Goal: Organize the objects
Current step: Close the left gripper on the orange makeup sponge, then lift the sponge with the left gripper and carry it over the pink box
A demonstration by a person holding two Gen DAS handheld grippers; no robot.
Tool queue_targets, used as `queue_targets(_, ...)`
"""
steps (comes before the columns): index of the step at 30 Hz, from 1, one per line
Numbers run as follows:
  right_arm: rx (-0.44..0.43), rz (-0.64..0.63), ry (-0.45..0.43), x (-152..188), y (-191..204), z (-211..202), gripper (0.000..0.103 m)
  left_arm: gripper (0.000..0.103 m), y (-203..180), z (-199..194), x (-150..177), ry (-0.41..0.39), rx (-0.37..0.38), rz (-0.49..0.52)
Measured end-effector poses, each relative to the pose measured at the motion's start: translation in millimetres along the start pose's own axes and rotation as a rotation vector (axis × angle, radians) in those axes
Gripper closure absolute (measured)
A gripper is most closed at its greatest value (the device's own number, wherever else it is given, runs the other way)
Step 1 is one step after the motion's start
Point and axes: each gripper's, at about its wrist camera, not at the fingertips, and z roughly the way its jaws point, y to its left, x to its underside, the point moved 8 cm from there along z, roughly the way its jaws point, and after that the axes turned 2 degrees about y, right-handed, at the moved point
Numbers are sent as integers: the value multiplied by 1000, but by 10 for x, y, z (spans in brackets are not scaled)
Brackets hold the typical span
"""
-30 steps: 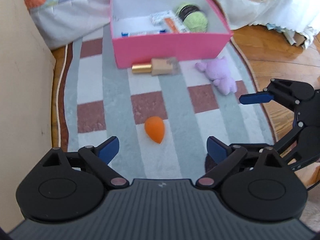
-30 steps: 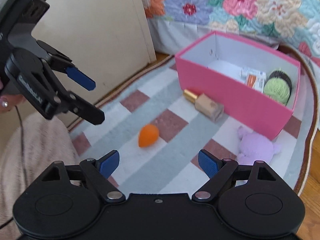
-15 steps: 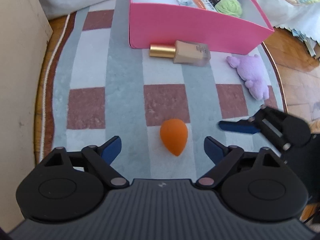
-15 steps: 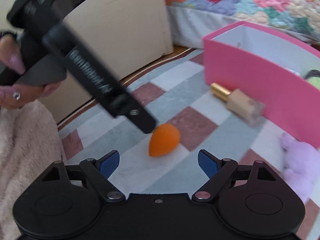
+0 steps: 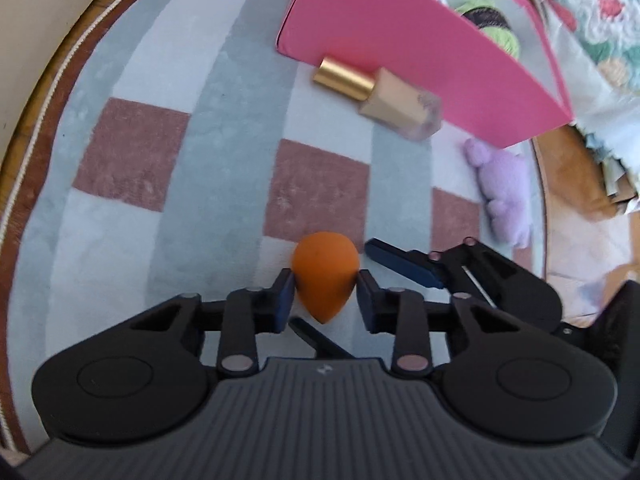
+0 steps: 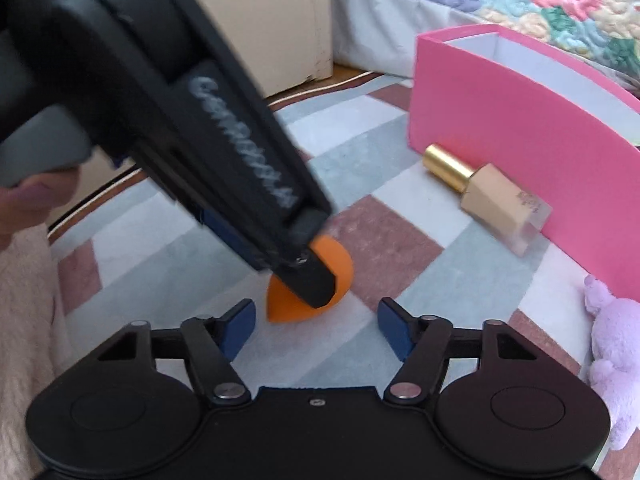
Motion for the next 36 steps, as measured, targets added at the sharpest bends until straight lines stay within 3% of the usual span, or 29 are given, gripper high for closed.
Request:
queue_targets(7,-49,71,-2,-1,-43,-90,45,74,-48,-19,32,-32,-5,28)
queue_targets(12,-47,91,-12,-21,-51,-151,60,75,-92,-41,37,-62,-18,80)
queue_targets(17,2,75,-54,-26,-6,-248,60,74,-104,-86,48,-67,53,62)
queue_targets(26,14,100,-104,-22,-36,-716,60,74,-435,-381,287,-200,80,211)
queue_targets(36,28,46,-178,-40,0,-1247,60,74,-761,-808,530,-319,136,227)
